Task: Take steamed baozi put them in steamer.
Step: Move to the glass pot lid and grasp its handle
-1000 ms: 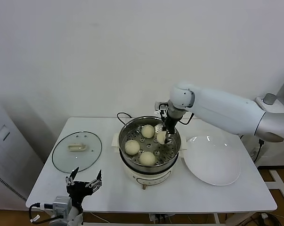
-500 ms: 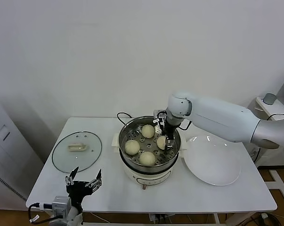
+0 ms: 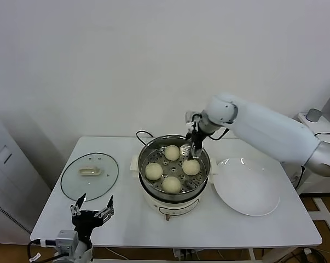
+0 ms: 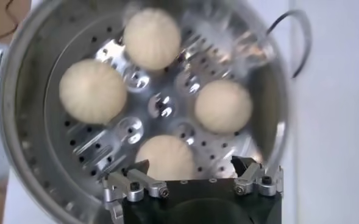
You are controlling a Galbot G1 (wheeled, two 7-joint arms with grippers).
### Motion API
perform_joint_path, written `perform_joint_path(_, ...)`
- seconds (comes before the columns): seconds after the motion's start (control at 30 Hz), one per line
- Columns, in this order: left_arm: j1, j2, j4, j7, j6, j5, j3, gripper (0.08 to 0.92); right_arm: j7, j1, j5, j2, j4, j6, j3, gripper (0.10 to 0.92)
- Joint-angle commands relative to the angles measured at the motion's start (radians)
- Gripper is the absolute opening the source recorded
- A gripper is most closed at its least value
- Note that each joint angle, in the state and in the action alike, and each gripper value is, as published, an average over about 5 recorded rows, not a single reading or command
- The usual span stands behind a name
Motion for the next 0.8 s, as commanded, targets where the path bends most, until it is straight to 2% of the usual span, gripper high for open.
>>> perform_joint_path(0.03, 0.0, -0.042, 0.001, -0.011, -0.074, -0.023, -0.015, 0.823, 0.145, -0.259, 0.07, -0.109, 0.047, 0.107, 0.559, 0.823)
perform_joint_path(0.2, -0.012, -0.043, 0.017, -0.025, -0.132, -0.039, -0.024, 0.823, 0.391, -0.472, 0.235, -0.154, 0.089, 0.225, 0.77, 0.823)
perform_joint_path(0.4, -0.057, -0.04, 0.054, -0.056, -0.16, -0.026, -0.031, 0.823, 0.624, -0.809, 0.327, -0.05, 0.114, 0.402, 1.144, 0.823)
perform_joint_path(0.63, -0.142, 0.019, 0.157, -0.054, -0.213, 0.02, -0.034, 0.823, 0.733, -1.153, 0.373, 0.145, 0.143, 0.569, 1.467, 0.823)
perform_joint_path(0.8, -0.241, 0.056, 0.228, -0.032, -0.199, 0.122, -0.083, 0.823, 0.824, -1.343, 0.447, 0.242, 0.166, 0.655, 1.544, 0.823)
